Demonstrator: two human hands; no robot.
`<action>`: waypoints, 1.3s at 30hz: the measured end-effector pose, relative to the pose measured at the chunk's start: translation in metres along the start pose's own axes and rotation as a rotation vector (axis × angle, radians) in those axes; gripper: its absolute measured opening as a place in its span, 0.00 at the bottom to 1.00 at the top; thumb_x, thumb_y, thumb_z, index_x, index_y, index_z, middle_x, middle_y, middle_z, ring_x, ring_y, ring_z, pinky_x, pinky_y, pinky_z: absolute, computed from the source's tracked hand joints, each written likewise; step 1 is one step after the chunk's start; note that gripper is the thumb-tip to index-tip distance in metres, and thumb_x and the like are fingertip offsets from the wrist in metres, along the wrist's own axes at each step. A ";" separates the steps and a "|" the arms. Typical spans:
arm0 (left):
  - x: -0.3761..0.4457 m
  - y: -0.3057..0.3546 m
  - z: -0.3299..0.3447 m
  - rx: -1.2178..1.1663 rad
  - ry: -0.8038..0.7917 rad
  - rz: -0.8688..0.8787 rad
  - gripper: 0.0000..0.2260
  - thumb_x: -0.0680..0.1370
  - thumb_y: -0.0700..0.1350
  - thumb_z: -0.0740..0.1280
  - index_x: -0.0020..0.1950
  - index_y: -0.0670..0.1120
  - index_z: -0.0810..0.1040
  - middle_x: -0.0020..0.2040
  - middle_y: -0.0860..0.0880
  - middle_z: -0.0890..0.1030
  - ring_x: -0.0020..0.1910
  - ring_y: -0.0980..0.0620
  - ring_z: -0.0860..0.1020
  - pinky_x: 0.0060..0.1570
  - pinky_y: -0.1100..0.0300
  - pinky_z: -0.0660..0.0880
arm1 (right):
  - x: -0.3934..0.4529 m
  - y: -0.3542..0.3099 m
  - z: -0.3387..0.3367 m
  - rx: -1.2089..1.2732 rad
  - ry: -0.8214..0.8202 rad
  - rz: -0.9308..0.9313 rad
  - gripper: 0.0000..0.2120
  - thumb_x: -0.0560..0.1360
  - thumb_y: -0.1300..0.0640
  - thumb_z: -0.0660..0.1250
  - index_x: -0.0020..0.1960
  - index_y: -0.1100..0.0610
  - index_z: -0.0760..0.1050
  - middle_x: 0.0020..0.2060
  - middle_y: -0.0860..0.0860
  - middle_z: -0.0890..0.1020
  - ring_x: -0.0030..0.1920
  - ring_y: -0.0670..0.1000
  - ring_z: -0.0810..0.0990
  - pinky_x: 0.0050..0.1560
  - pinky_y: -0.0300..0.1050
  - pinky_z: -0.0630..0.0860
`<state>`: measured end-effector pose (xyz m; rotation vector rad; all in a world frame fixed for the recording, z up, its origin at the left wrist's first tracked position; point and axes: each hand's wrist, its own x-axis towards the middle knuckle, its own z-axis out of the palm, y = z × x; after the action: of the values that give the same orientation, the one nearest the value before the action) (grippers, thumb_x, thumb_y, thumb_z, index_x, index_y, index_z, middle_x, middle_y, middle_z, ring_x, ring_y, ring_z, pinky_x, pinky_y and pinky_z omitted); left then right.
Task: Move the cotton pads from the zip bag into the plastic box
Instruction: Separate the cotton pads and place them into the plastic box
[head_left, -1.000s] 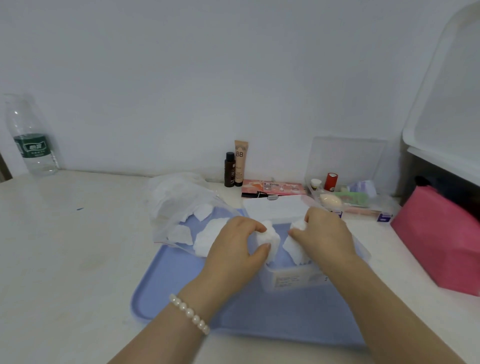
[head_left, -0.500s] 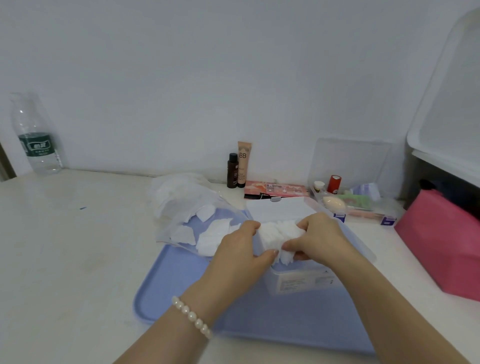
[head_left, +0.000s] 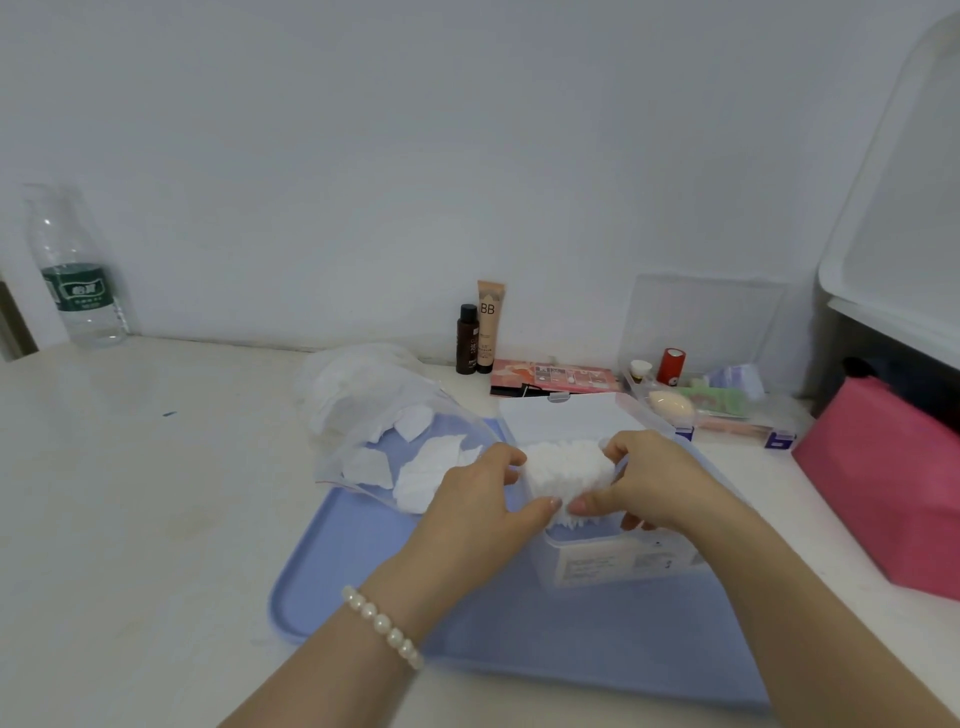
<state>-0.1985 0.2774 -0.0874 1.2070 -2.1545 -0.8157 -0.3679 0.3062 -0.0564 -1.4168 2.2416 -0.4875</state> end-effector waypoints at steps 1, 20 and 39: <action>0.000 0.000 0.001 -0.013 -0.009 -0.002 0.21 0.75 0.54 0.67 0.66 0.50 0.69 0.64 0.51 0.75 0.57 0.51 0.76 0.54 0.60 0.71 | 0.001 0.000 0.002 -0.024 0.010 -0.008 0.25 0.63 0.47 0.77 0.52 0.56 0.72 0.41 0.51 0.81 0.39 0.52 0.83 0.42 0.48 0.79; 0.007 -0.009 -0.038 0.358 0.277 -0.024 0.09 0.76 0.41 0.61 0.46 0.40 0.81 0.46 0.44 0.81 0.48 0.46 0.77 0.48 0.53 0.73 | -0.014 -0.007 -0.025 -0.082 0.235 -0.067 0.21 0.66 0.40 0.73 0.49 0.55 0.76 0.44 0.51 0.80 0.40 0.51 0.81 0.44 0.45 0.77; 0.008 -0.022 -0.029 0.543 -0.008 -0.054 0.18 0.75 0.40 0.63 0.64 0.52 0.69 0.56 0.50 0.75 0.52 0.47 0.75 0.42 0.57 0.69 | -0.035 -0.038 -0.005 0.113 0.350 -0.382 0.09 0.73 0.53 0.67 0.35 0.49 0.74 0.34 0.45 0.79 0.38 0.48 0.77 0.40 0.42 0.73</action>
<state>-0.1700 0.2538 -0.0821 1.5218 -2.4431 -0.2501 -0.3287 0.3223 -0.0270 -1.8214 2.1511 -1.0411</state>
